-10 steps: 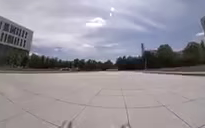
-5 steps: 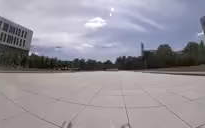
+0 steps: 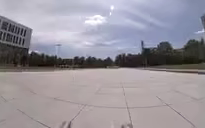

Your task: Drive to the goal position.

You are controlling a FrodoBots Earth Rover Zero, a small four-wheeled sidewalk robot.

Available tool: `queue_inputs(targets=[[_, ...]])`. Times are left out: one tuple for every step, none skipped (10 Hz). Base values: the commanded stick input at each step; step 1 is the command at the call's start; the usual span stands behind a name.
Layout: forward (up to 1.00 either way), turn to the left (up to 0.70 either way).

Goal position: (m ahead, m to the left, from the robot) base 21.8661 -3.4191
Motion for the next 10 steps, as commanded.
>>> queue_inputs(targets=[[0.70, 0.00], [0.70, 0.00], [0.70, 0.00], [0.70, 0.00], [0.70, 0.00], [0.70, 0.00], [0.70, 0.00], [0.70, 0.00], [0.70, 0.00], [0.70, 0.00]])
